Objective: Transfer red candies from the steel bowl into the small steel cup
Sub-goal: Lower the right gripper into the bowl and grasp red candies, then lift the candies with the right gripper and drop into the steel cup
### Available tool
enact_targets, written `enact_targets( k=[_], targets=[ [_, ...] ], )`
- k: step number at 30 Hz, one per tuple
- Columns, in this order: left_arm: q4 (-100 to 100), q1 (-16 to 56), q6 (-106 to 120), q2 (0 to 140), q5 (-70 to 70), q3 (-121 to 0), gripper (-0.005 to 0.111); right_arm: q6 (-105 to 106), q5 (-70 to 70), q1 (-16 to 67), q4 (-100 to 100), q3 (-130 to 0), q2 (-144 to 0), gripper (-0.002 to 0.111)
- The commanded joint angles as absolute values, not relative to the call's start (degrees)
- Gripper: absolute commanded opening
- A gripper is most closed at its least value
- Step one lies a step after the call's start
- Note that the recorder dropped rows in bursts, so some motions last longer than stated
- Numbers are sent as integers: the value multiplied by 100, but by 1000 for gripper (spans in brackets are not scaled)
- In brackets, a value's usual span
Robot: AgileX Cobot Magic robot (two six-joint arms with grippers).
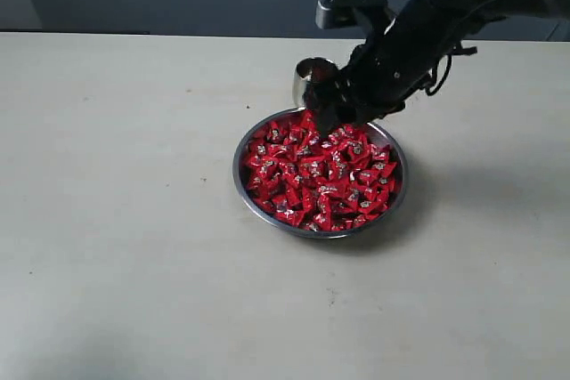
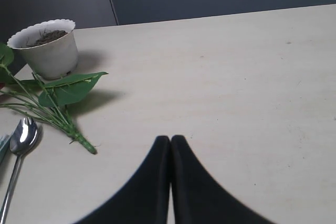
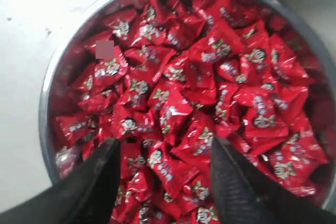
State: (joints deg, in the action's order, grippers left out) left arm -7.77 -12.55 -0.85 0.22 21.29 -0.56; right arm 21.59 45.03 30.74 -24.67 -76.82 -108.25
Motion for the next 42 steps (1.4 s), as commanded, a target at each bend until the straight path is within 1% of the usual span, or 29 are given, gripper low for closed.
enact_targets(
  k=[1,7,16,18,19,21,22,23,24,32,35,38,42],
  targets=[
    [-757,-1249,-107,0,2097,-22,0,2347,3862,3433,-2615,-7297,-10799,50],
    [-757,-1249,-107,0,2097,-22,0,2347,3274,3541,-2611,-7297,-11218,50],
    [-757,-1249,-107,0,2097,-22,0,2337,2887,3541,-2622,-7355,-11808,50],
    [-757,-1249,-107,0,2097,-22,0,2337,2829,3541,-2670,-7355,-11906,48],
    [-757,-1249,-107,0,2097,-22,0,2337,2818,3541,-2723,-7355,-11951,43],
    [-757,-1249,-107,0,2097,-22,0,2337,2828,3541,-2766,-7355,-11976,29],
    [-757,-1249,-107,0,2097,-22,0,2337,2868,3541,-2766,-7355,-11946,12],
    [-757,-1249,-107,0,2097,-22,0,2337,2884,3541,-2766,-7355,-11902,2],
    [-757,-1249,-107,0,2097,-22,0,2322,2909,3541,-2766,-7355,-11781,0],
    [-741,-1249,-107,0,2097,-22,0,2294,3143,3541,-2265,-7355,-11019,0],
    [-741,-1249,-107,0,2097,-22,0,2226,2852,3531,-1943,-7415,-10640,0],
    [-741,-1249,-107,0,2097,-22,0,2200,2841,3425,-1756,-7981,-10704,0],
    [-741,-1249,-107,0,2097,-22,0,2097,3017,3124,-1814,-8833,-11208,0]
  ],
)
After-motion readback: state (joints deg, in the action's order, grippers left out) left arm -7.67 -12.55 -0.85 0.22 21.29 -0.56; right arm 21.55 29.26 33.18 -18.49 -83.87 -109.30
